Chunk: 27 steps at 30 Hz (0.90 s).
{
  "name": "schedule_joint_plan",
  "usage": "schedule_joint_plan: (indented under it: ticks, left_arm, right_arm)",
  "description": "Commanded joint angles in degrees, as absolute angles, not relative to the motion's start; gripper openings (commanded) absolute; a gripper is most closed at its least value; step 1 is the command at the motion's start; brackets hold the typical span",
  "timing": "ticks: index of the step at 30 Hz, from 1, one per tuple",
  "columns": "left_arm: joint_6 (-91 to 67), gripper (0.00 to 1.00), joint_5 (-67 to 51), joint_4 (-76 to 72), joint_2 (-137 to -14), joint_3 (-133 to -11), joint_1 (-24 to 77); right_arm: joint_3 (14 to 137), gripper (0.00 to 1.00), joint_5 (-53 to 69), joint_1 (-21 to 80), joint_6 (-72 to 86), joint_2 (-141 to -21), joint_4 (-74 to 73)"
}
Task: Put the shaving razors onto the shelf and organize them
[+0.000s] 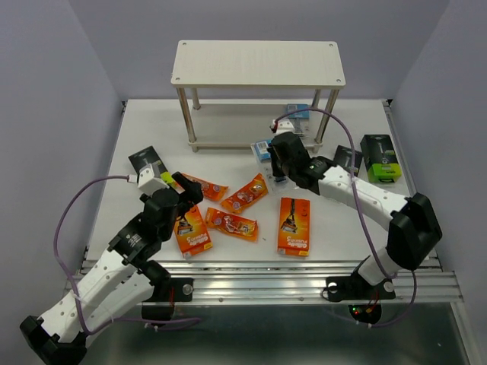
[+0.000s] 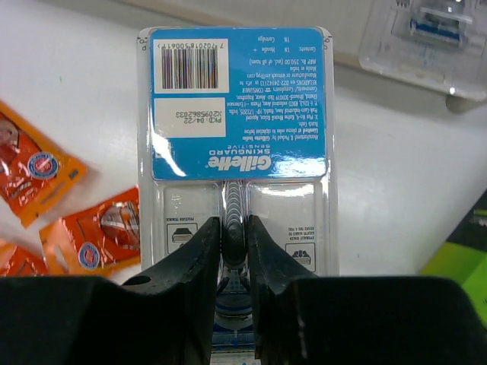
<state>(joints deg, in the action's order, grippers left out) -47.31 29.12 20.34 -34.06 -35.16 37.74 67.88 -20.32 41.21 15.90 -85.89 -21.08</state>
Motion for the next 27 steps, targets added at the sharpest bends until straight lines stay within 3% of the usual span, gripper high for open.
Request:
schedule_joint_plan:
  ticks: [1,10,15,27]
  left_arm:
    - [-47.81,0.99,31.82,20.30,-32.70,-35.68,37.35]
    - [-48.95,0.99,33.39,21.62,-32.61,-35.95,37.44]
    - [-49.39,0.99,34.10,22.41,-32.61,-36.30,37.35]
    - [-49.04,0.99,35.24,22.59,-33.75,-37.35,37.35]
  right_arm:
    - [72.42,0.01,-23.90,41.13,11.17,-90.60,-5.30]
    - [81.03,0.01,-35.76,41.13,4.40,-105.72,13.08]
    - [87.88,0.02,-41.12,41.13,6.06,-113.37,13.80]
    - [90.88,0.05,-40.96,37.62,7.21,-121.46,21.16]
